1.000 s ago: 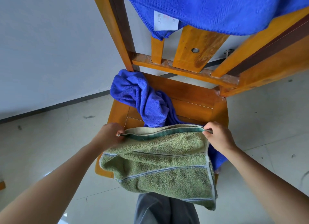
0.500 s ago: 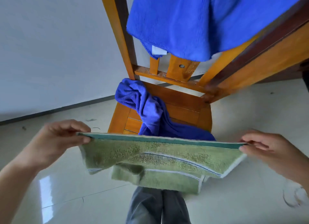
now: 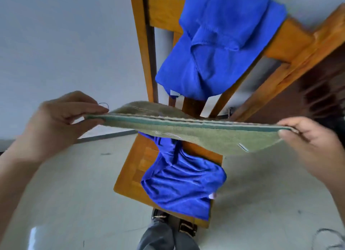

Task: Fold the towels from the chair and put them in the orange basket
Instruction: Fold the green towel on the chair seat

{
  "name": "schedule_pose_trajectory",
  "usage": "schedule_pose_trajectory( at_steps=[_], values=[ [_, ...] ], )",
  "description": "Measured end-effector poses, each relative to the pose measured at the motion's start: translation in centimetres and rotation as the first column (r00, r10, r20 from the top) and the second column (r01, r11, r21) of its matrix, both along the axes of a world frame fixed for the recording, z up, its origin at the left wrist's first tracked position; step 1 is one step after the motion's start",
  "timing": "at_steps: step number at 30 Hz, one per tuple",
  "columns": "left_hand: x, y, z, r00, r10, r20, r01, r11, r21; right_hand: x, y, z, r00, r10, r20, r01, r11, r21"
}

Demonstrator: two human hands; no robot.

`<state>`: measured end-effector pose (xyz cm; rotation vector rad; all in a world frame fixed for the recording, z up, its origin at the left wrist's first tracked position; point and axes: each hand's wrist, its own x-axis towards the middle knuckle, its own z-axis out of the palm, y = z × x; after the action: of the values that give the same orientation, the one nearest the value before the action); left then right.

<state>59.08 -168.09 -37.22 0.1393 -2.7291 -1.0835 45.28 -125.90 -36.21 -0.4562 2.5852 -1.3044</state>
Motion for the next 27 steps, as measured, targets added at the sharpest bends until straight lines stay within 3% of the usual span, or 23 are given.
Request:
schedule_pose_trajectory(
  at_steps=[2, 3, 5, 12, 14, 16, 18, 21, 24, 27],
  values=[
    [-1.6, 1.4, 0.7, 0.992, 0.017, -0.124, -0.030, 0.994, -0.105, -0.8, -1.5, 0.2, 0.991, 0.000, -0.132, -0.005, 0.999, -0.037],
    [-2.1, 1.8, 0.6, 0.978, 0.011, -0.210, -0.044, 0.987, -0.152, -1.1, -1.7, 0.0, 0.993, -0.016, -0.116, 0.005, 0.995, -0.095],
    [-2.7, 2.2, 0.5, 0.970, 0.059, -0.237, -0.089, 0.989, -0.119, -1.8, -2.7, -0.2, 0.985, -0.083, -0.150, 0.063, 0.989, -0.135],
    [-4.4, 3.8, 0.5, 0.982, 0.165, -0.087, -0.134, 0.949, 0.287, -3.1, -1.9, -1.7, 0.950, -0.248, -0.189, 0.210, 0.958, -0.197],
    [-4.1, 4.5, 1.0, 0.980, 0.171, -0.100, -0.109, 0.888, 0.446, -2.9, -1.2, -1.6, 0.960, -0.255, -0.119, 0.207, 0.925, -0.317],
    [-3.0, 4.7, 1.0, 0.990, 0.114, -0.081, -0.037, 0.769, 0.638, -2.1, -0.2, -1.4, 0.981, -0.190, 0.037, 0.188, 0.889, -0.417],
    [-1.6, 4.4, 0.0, 0.997, 0.066, 0.026, -0.064, 0.662, 0.747, -1.0, 0.7, -1.6, 0.968, -0.059, 0.245, 0.161, 0.893, -0.420],
    [1.6, 4.0, -3.3, 0.943, -0.027, 0.332, -0.242, 0.629, 0.739, 0.9, 2.5, -4.2, 0.840, 0.069, 0.539, 0.055, 0.976, -0.210],
    [5.0, 4.3, -7.2, 0.756, -0.132, 0.641, -0.448, 0.610, 0.653, 2.9, 2.5, -7.8, 0.634, 0.120, 0.764, -0.055, 0.992, -0.110],
    [7.5, 4.8, -12.0, 0.570, -0.159, 0.806, -0.589, 0.604, 0.537, 5.6, 2.2, -12.3, 0.520, 0.073, 0.851, -0.121, 0.993, -0.011]
  ],
)
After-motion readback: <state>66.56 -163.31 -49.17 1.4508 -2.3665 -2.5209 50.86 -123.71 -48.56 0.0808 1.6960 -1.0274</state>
